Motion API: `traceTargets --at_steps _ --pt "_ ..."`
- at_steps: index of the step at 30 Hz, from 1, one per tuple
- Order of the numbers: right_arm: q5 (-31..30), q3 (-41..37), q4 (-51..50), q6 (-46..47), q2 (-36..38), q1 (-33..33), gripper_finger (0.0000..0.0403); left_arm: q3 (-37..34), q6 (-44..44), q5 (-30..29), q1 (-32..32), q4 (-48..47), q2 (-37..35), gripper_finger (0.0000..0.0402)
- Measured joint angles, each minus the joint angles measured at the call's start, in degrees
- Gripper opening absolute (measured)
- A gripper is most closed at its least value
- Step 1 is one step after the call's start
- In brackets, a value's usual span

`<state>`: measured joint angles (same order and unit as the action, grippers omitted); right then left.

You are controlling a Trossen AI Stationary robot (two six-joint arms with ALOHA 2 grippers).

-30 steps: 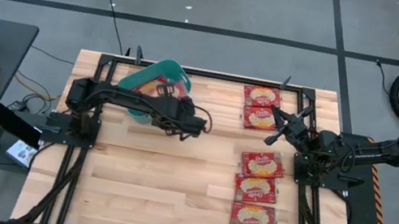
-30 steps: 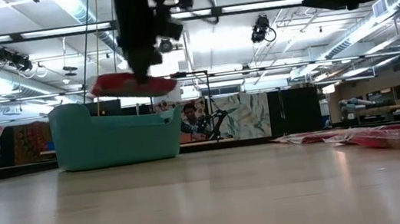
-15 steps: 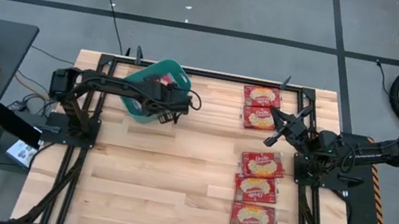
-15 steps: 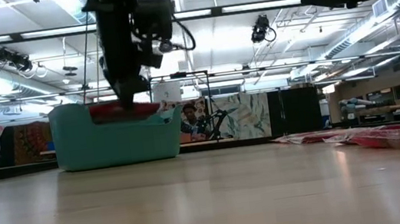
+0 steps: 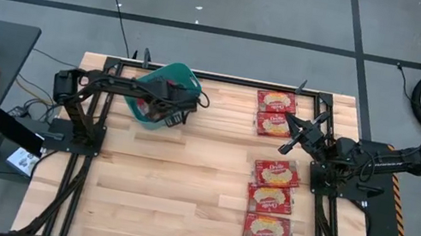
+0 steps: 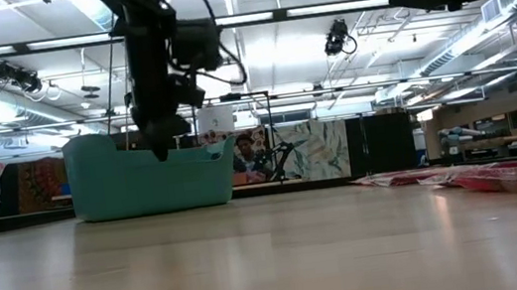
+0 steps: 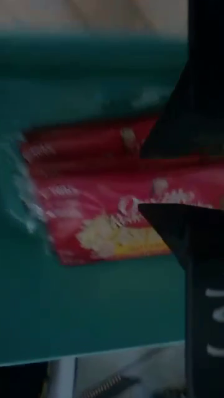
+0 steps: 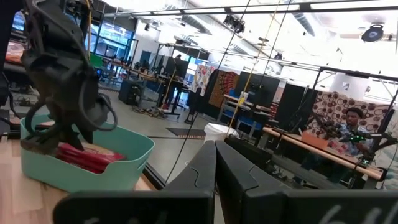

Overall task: Sort popcorn bags into baskets
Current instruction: Put the popcorn bag into the bin

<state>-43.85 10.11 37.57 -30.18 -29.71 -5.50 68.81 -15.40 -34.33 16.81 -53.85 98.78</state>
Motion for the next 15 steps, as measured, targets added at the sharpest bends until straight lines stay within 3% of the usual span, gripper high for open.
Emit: traceTargets --at_steps 8,15 --pt "0.01 0.00 0.01 0.00 0.00 0.00 0.0011 10.07 2.69 3.44 -4.49 0.75 0.00 0.0145" --pt "0.09 0.00 0.05 0.00 0.00 0.00 0.0011 12.88 8.83 -2.89 -8.94 8.45 0.85 0.0143"
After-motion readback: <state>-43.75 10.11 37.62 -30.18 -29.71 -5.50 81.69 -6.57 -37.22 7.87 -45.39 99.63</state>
